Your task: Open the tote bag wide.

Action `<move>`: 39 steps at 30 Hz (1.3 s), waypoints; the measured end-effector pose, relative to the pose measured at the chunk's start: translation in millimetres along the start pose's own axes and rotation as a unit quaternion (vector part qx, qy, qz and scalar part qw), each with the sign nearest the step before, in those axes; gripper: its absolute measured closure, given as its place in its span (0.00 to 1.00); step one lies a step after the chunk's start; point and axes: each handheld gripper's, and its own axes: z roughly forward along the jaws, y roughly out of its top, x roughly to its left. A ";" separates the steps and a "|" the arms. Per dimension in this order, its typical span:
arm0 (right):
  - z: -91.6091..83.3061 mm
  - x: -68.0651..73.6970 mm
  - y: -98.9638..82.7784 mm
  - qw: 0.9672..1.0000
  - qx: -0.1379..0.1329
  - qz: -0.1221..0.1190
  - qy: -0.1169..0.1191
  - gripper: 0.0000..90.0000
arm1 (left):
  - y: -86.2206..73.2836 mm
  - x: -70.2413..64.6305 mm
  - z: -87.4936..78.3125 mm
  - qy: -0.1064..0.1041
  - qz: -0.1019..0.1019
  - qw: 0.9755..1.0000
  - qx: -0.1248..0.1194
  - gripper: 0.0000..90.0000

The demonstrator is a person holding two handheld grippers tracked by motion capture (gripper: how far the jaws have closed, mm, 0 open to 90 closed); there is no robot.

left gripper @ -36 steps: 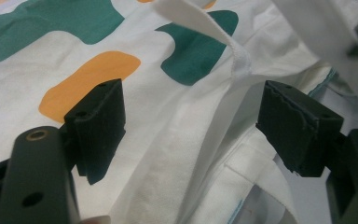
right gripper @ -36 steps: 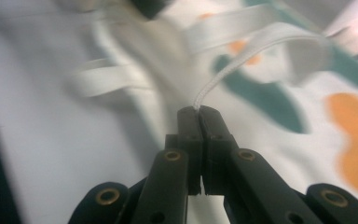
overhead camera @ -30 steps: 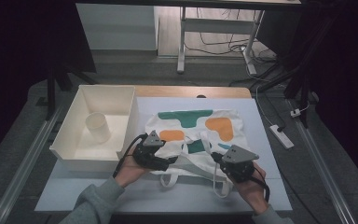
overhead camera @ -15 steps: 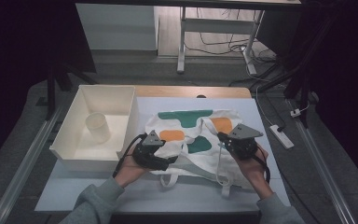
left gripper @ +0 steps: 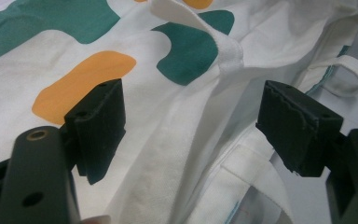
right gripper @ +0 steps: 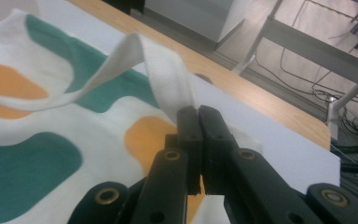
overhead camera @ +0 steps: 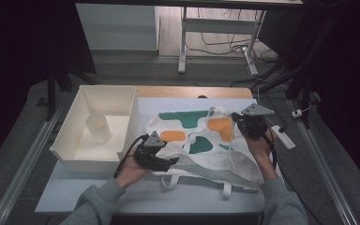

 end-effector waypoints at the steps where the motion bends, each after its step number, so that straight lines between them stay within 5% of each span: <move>1: 1.3 -3.5 -0.8 1.000 0.001 0.004 -0.002 0.99 | 0.0 -0.3 -0.1 0.000 0.001 1.000 0.000 0.26; 6: 9.2 -12.3 -6.7 1.000 0.010 0.014 -0.002 0.98 | -0.2 0.3 0.4 0.001 0.000 1.000 0.001 0.26; 16: 43.0 -5.9 -26.6 0.996 0.088 0.008 0.028 0.96 | -0.6 0.0 -0.8 0.001 0.002 1.000 0.000 0.26; 18: 44.0 -4.7 -27.2 0.995 0.099 0.016 0.024 0.86 | -0.6 -0.2 -1.0 0.001 0.003 1.000 0.001 0.26; 23: 19.5 0.6 -9.2 0.998 0.046 0.034 0.010 0.66 | -0.8 -0.1 -0.8 0.001 0.001 1.000 0.001 0.26; 25: -2.1 8.1 2.0 0.999 0.016 0.039 0.029 0.60 | -1.2 0.3 -0.5 0.001 0.002 1.000 0.002 0.26; 30: -21.6 23.4 -1.4 0.995 0.013 0.048 0.087 0.55 | -1.3 0.7 -1.4 0.001 0.002 1.000 0.001 0.26; 39: -42.7 62.4 -12.7 0.991 0.005 0.011 0.132 0.54 | -1.3 0.2 -3.0 -0.001 0.003 1.000 -0.003 0.26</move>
